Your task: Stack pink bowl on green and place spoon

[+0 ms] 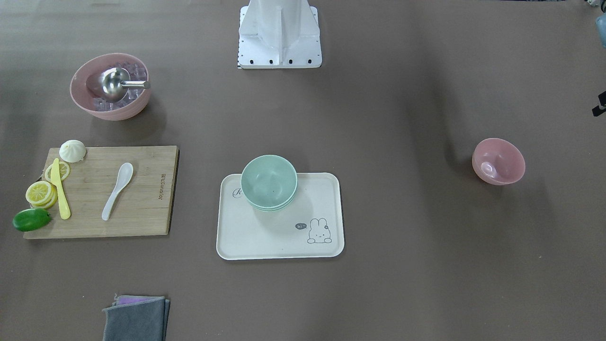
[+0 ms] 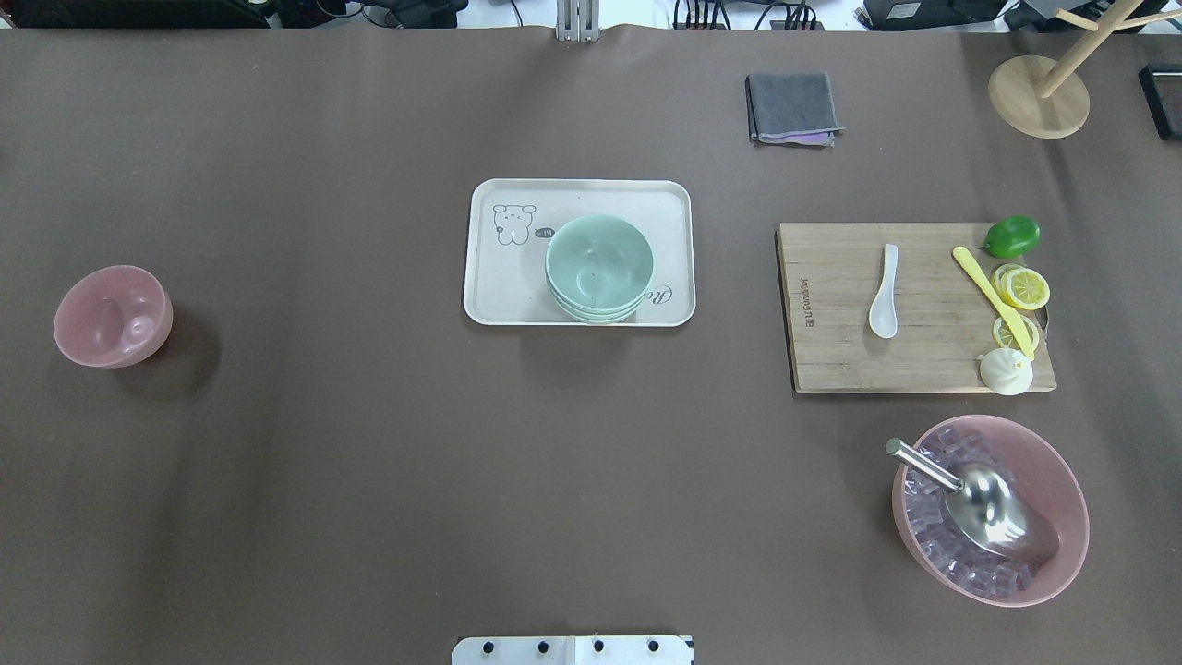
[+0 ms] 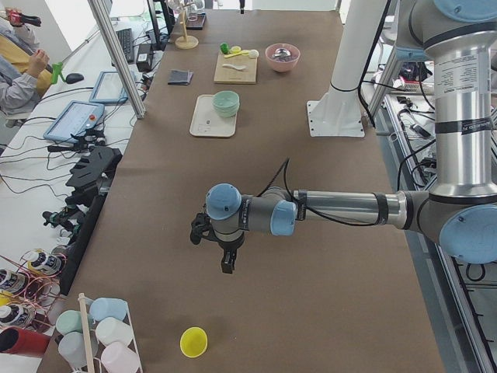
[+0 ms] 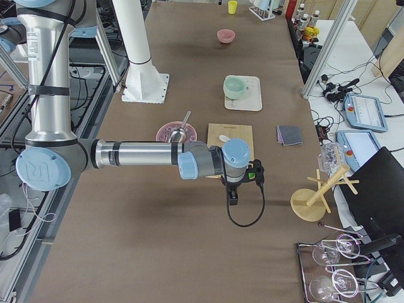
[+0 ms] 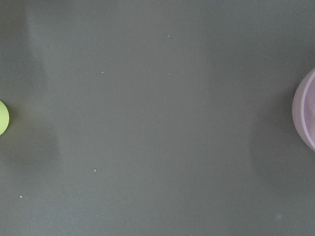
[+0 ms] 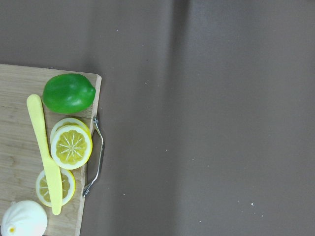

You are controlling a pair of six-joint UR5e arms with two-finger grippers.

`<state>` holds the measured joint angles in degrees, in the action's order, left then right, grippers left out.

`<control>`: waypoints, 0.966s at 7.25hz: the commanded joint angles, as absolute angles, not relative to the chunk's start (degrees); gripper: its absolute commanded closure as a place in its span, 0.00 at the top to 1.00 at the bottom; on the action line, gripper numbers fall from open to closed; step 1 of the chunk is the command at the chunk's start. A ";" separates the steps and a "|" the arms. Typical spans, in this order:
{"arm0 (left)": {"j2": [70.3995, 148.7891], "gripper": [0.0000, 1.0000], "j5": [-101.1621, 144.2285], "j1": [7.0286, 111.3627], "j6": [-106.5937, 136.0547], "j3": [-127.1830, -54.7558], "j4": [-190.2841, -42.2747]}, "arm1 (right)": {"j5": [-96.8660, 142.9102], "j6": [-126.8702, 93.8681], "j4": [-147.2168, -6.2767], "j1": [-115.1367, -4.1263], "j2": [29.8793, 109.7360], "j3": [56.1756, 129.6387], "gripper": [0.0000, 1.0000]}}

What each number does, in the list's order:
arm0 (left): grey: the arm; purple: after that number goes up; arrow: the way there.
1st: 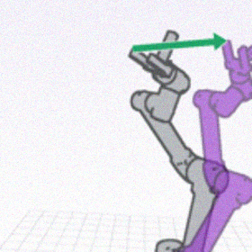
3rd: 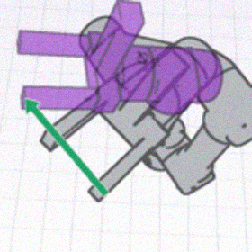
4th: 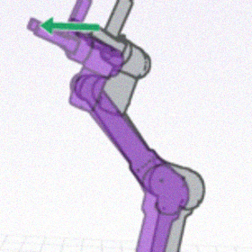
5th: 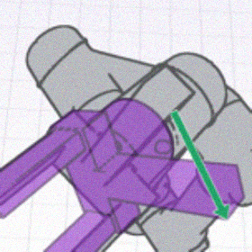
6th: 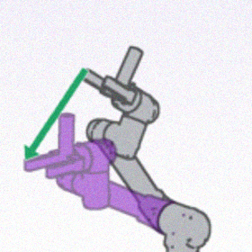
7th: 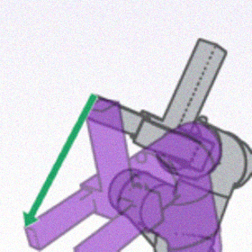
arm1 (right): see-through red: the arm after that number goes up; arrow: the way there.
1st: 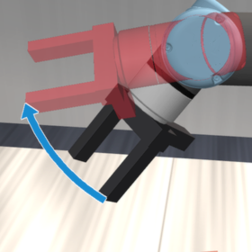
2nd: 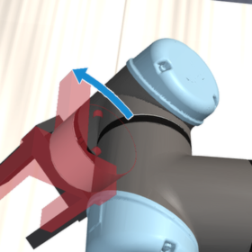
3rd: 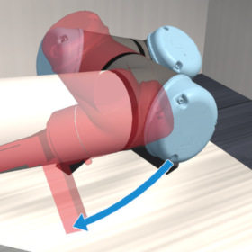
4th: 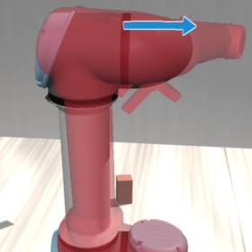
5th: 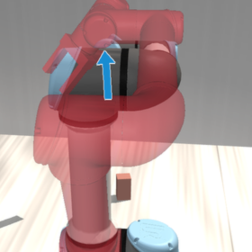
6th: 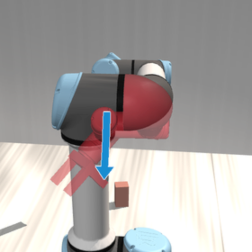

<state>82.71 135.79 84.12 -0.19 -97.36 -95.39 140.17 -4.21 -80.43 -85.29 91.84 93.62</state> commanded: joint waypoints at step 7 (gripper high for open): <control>84.55 0.97 134.48 72.18 24.43 -95.54 -112.24 | 139.75 -11.51 -75.85 -80.96 90.88 93.60 1.00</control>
<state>84.51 135.28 75.38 23.59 -95.98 -111.49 139.82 -9.77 -76.87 -82.12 91.06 93.64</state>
